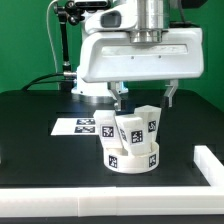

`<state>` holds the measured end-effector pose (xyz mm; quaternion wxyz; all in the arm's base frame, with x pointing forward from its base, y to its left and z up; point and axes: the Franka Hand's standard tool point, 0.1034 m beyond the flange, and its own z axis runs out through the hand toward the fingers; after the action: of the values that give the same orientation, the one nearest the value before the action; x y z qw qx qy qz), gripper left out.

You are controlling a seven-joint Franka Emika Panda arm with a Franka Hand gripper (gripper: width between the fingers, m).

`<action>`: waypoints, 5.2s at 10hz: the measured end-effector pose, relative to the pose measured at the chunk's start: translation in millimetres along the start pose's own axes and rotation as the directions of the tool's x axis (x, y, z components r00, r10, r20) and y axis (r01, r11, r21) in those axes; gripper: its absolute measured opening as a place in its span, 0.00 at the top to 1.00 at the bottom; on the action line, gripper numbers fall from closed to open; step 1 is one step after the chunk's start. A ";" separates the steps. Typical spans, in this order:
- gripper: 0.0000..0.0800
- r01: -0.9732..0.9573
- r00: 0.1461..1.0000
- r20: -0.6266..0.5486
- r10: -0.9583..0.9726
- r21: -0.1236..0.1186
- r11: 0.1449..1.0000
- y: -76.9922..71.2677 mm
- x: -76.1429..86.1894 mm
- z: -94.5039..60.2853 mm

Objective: Assemble stool

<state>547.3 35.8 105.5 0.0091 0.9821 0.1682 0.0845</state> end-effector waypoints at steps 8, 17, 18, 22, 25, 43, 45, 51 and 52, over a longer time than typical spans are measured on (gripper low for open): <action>0.19 0.629 0.775 0.086 -0.626 -0.003 0.778 9.9 8.5 -2.7; 0.19 0.986 0.114 0.197 -0.974 0.099 0.135 5.8 2.1 13.5; 0.19 0.986 0.109 0.198 -0.974 0.105 0.132 6.0 0.4 15.9; 0.51 0.982 0.127 0.203 -0.971 0.112 0.152 6.2 -3.5 21.5; 0.58 0.976 0.166 0.207 -0.964 0.105 0.191 6.6 -3.8 21.6; 0.58 -0.073 0.983 0.156 0.095 -0.144 0.987 3.6 0.9 21.8; 0.58 -0.317 0.936 0.113 0.335 -0.151 0.936 2.5 0.7 22.6; 0.58 -0.796 0.596 0.033 0.802 -0.106 0.596 -0.5 3.0 24.0; 0.58 -0.828 0.555 0.017 0.831 -0.081 0.555 2.3 2.1 25.0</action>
Offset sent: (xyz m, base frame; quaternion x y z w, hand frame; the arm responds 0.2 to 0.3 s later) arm 0.0081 0.0118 0.0019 0.0231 -0.0422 -0.2405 0.9695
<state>554.3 34.5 81.3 0.0039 0.9466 -0.3170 0.0580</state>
